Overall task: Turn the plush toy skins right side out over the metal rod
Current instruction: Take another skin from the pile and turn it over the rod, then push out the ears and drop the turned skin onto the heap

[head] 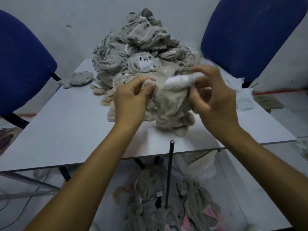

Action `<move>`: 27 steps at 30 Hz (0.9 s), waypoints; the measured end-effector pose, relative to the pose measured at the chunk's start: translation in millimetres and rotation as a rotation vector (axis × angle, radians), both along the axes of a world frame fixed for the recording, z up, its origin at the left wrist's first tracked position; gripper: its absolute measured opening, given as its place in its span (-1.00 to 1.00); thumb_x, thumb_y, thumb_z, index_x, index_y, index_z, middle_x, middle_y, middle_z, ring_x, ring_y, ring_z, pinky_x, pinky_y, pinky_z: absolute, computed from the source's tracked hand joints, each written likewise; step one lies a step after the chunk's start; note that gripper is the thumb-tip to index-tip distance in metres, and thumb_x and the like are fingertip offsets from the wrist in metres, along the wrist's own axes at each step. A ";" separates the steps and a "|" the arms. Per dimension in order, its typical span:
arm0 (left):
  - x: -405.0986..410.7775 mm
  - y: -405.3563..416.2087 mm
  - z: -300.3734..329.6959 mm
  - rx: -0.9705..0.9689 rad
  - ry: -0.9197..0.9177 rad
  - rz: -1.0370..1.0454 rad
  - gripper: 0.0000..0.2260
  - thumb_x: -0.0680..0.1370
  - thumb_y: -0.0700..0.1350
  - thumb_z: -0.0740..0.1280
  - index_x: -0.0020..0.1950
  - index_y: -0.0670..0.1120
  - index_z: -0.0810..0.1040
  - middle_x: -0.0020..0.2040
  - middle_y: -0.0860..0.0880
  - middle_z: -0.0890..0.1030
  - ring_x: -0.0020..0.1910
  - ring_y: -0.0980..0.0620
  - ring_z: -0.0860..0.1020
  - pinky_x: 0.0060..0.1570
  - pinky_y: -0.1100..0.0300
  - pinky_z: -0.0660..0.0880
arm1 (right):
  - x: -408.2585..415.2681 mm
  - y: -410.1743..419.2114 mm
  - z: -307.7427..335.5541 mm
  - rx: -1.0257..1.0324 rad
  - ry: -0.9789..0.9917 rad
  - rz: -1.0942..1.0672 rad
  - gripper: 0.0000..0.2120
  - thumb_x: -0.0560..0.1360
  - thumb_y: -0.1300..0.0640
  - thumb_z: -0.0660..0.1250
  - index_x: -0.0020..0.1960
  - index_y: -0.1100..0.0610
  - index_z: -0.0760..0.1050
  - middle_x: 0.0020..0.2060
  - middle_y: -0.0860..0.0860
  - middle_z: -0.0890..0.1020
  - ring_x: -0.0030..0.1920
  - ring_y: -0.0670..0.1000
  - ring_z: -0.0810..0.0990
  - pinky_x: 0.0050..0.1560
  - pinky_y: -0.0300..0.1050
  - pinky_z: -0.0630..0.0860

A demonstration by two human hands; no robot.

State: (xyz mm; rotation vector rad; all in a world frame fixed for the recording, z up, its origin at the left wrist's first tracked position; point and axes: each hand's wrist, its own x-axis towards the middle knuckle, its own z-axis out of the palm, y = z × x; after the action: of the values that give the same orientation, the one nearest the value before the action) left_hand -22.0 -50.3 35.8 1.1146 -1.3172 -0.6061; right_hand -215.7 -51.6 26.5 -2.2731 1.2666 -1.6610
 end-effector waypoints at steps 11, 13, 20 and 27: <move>-7.2 -2.4 3.0 -0.031 -0.004 -0.087 -0.84 0.58 -0.24 0.36 -0.12 0.00 0.61 -0.24 -0.01 0.64 -0.24 -0.01 0.60 -0.19 -0.06 0.57 | -0.6 -2.9 6.1 0.020 -0.162 -0.014 -0.68 0.58 0.25 0.22 0.25 -0.05 0.30 -0.12 -0.22 0.49 -0.36 -0.13 0.49 -0.38 -0.24 0.39; -8.6 -1.8 2.2 0.068 0.066 -0.173 -0.84 0.59 -0.25 0.34 -0.17 -0.06 0.59 -0.31 -0.04 0.59 -0.33 -0.03 0.55 -0.28 0.00 0.56 | -1.1 -0.3 5.5 0.052 -0.267 0.084 -0.69 0.54 0.31 0.23 0.22 0.03 0.36 -0.09 -0.22 0.49 -0.33 -0.11 0.48 -0.38 -0.19 0.38; 7.0 -9.4 1.6 0.312 0.187 -0.249 -0.77 0.65 -0.04 0.23 -0.09 -0.08 0.61 -0.11 -0.06 0.71 -0.16 -0.04 0.66 -0.29 0.16 0.54 | -14.1 -3.7 18.7 0.348 -0.581 0.217 -0.74 0.54 0.10 0.15 -0.07 0.18 0.58 -0.23 0.04 0.68 -0.17 0.03 0.66 -0.19 -0.10 0.58; 8.8 -21.7 -41.9 0.289 -0.734 -0.167 -0.80 0.59 -0.18 0.31 0.19 -0.06 0.61 0.19 -0.06 0.61 0.18 -0.04 0.54 0.22 0.03 0.46 | -0.3 -14.3 -14.6 0.596 -0.043 0.088 -0.82 0.54 0.19 0.28 -0.08 -0.05 0.61 -0.16 -0.13 0.68 -0.14 -0.13 0.62 -0.09 -0.21 0.52</move>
State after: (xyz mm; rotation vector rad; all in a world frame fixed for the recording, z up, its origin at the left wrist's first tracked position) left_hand -13.3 -72.0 -6.1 1.5573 -2.0095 -0.5372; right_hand -216.0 -65.9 12.0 -1.8856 1.3905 -1.0964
